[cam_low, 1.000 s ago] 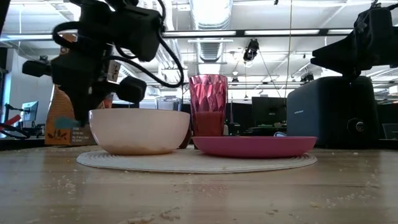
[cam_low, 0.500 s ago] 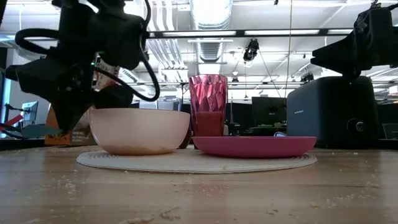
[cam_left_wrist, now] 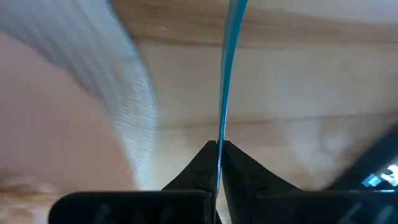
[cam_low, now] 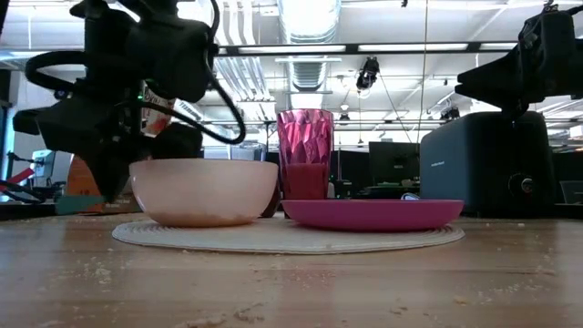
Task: Arrange a breakfast setting
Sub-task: Put the blue spoon beside the orange bowl, then return to Home Position
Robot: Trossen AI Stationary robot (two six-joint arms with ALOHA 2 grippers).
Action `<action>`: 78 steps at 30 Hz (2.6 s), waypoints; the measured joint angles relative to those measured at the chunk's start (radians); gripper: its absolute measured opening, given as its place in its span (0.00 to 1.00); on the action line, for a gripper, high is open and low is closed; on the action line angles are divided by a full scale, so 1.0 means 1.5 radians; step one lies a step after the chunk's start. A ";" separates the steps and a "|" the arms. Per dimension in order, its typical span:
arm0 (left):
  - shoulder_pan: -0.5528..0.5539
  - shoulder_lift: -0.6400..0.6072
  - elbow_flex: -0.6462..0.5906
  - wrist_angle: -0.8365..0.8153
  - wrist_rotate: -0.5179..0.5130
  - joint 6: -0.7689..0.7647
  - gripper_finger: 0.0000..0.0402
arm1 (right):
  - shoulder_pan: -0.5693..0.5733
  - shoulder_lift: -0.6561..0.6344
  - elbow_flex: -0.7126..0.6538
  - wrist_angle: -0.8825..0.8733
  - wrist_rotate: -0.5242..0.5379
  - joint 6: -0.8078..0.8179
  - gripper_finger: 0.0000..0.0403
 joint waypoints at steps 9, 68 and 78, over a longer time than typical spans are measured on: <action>-0.004 0.000 0.000 0.010 -0.005 -0.027 0.00 | 0.000 0.000 0.000 0.000 0.000 0.000 0.36; -0.050 -0.118 -0.003 0.016 -0.021 -0.179 0.09 | 0.000 0.000 0.000 0.000 0.000 0.000 0.36; -0.076 -0.305 0.007 0.059 0.018 -0.381 0.09 | 0.000 0.000 0.000 0.000 0.000 0.000 0.36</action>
